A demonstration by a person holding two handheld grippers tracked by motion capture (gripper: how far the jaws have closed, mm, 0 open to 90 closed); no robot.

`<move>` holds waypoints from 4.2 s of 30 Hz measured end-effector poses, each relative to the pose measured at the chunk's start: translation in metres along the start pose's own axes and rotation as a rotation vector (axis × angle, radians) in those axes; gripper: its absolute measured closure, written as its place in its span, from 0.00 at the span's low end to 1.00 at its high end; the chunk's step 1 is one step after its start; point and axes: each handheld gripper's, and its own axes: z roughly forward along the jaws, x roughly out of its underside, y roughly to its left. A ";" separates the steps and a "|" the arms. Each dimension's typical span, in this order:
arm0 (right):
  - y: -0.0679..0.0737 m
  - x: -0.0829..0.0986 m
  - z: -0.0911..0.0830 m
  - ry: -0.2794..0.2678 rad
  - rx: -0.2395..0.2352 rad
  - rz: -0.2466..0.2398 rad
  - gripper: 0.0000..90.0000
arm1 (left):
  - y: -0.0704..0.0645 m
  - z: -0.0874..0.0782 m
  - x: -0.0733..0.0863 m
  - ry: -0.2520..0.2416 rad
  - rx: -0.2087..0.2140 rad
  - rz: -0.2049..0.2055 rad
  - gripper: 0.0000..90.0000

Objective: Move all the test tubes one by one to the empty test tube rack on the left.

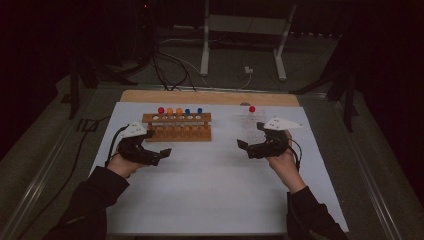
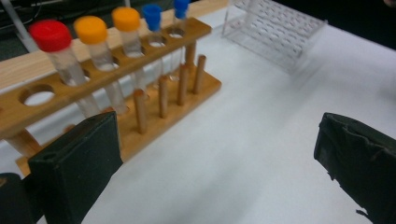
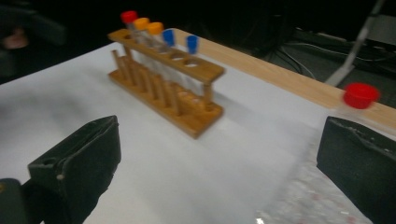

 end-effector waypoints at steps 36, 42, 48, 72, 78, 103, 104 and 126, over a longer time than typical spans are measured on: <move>-0.087 0.004 0.046 0.103 0.155 0.067 0.34 | -0.020 0.004 0.020 0.008 0.092 0.034 0.02; -0.094 0.004 0.057 0.130 0.155 0.063 0.57 | -0.020 0.004 0.021 0.010 0.091 0.031 0.02; -0.096 0.002 0.070 0.171 0.153 0.041 0.70 | -0.019 0.004 0.021 0.011 0.090 0.031 0.02; -0.084 -0.025 0.044 0.071 0.173 0.030 0.83 | -0.020 0.004 0.017 0.013 0.102 0.030 0.02; -0.066 -0.029 0.034 0.058 0.160 -0.023 0.83 | -0.023 0.004 0.013 0.017 0.108 0.037 0.02; 0.030 0.011 0.031 0.106 -0.077 -0.113 0.83 | -0.050 0.024 -0.028 0.004 0.164 0.109 0.05; 0.033 0.014 0.032 0.110 -0.090 -0.113 0.83 | -0.052 0.026 -0.031 0.000 0.174 0.110 0.05; 0.073 0.024 0.035 0.146 -0.224 -0.133 0.83 | -0.090 0.072 -0.058 -0.010 0.229 0.252 0.44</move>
